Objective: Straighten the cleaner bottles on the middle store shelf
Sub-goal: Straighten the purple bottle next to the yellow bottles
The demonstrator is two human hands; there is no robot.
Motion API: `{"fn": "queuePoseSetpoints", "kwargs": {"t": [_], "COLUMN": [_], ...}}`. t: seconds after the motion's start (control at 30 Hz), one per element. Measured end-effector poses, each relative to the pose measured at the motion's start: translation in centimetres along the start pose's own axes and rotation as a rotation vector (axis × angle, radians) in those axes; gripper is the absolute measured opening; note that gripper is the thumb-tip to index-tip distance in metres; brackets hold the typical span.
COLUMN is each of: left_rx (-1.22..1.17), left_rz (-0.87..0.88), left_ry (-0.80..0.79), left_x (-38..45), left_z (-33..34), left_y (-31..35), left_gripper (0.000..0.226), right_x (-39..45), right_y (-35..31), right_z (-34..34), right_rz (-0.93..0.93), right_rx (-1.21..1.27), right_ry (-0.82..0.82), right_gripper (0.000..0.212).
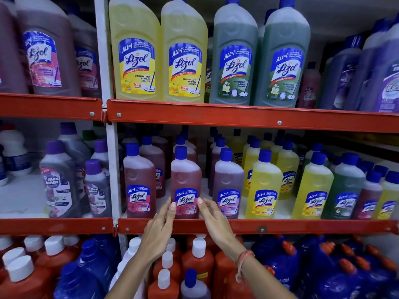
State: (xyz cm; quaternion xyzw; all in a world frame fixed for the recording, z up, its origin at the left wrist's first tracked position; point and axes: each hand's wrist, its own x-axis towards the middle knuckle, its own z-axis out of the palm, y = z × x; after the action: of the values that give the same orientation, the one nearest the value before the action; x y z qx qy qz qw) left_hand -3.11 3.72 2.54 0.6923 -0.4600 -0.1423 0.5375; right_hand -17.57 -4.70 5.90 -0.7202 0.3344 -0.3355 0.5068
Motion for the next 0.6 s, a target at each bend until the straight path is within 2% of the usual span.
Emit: {"fn": "queuePoseSetpoints", "kwargs": {"t": [0.07,0.13,0.2,0.27,0.33,0.4,0.47,0.53,0.6], "left_rx": [-0.014,0.023,0.044,0.043,0.076,0.061,-0.003,-0.041,-0.027], "left_rz": [0.020,0.075,0.154,0.246,0.336,0.346,0.230,0.090,0.031], "left_ry": [0.018,0.140,0.305,0.353,0.306,0.220,0.086,-0.073,-0.180], "left_x": [-0.1,-0.4,-0.9,-1.1,-1.1,-1.0,-1.0,-0.7,-0.3], "left_z": [0.1,0.6,1.5,2.4,3.6,4.7,6.0,7.2,8.2], "left_y": [-0.1,-0.1,0.4,1.0,1.7,2.7,4.0,4.9,5.5], "left_gripper": [0.104,0.095,0.074,0.054,0.046,0.045,0.051,0.070,0.083], "right_x": [-0.1,0.2,0.3,0.0,-0.2,-0.2,0.0,0.0,-0.2], "right_y": [0.3,1.0,1.7,2.2,2.6,2.8,3.2,2.9,2.4], "right_z": [-0.7,-1.6,-2.7,-3.8,-4.9,-5.6,-5.8,-6.0,-6.0], "right_rz": [-0.038,-0.081,-0.105,-0.126,-0.142,-0.109,-0.074,-0.084,-0.101], "right_rx": [0.001,0.015,0.062,0.088,0.083,0.049,0.046,0.062,0.063], "right_ry": [0.070,0.226,0.373,0.471,0.520,0.469,0.368,0.279,0.219], "right_gripper": [0.041,0.037,0.032,0.028,0.024,0.033,0.049,0.050,0.049]}}
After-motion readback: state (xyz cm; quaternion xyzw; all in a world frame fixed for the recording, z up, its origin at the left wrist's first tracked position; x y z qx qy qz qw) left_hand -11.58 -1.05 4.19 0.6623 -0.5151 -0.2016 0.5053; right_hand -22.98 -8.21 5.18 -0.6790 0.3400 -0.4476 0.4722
